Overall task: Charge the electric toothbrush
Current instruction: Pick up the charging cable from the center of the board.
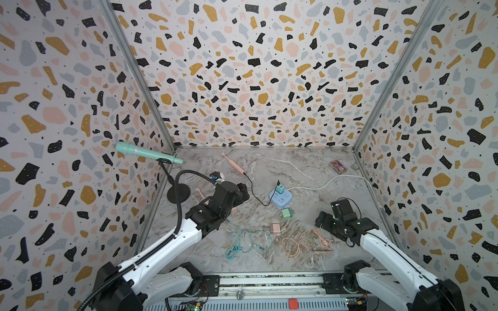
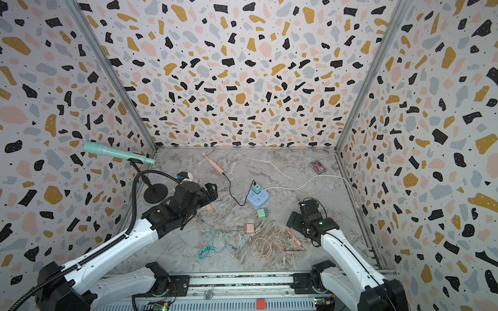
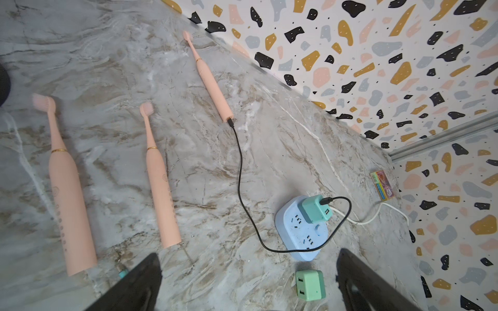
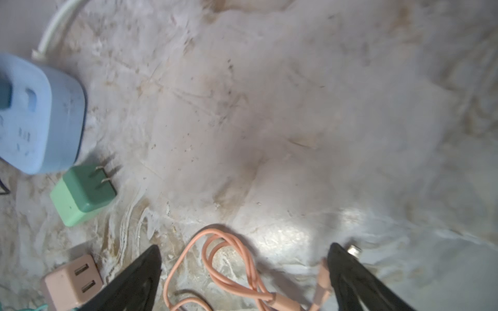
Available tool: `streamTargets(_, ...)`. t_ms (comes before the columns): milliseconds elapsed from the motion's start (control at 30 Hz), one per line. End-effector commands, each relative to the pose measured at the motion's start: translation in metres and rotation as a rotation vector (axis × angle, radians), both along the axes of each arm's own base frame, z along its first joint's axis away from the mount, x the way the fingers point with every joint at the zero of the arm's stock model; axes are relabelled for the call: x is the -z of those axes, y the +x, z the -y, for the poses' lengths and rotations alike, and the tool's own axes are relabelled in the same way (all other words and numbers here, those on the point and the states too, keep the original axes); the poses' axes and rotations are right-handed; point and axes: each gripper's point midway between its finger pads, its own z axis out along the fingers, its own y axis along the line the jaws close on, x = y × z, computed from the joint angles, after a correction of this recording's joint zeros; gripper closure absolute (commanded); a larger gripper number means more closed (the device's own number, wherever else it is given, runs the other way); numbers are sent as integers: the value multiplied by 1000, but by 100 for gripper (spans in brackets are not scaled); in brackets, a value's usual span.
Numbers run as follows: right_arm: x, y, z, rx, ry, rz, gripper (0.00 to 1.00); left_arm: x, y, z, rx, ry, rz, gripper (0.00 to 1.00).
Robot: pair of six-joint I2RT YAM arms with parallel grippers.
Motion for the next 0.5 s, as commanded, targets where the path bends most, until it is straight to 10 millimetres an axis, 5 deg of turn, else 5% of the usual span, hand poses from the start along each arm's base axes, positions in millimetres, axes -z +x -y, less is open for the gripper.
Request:
streamTargets(0,-5,-17,26,170,51,-62,4,3,2,1,1,47,35,0)
streamTargets(200,7,-19,41,272,202,-128,21,7,-1,7,35,59,63,0)
streamTargets(333,15,-33,34,296,229,-198,28,13,-3,6,47,75,65,0)
streamTargets(467,-1,-30,13,238,200,-117,32,16,-5,1,43,103,77,0)
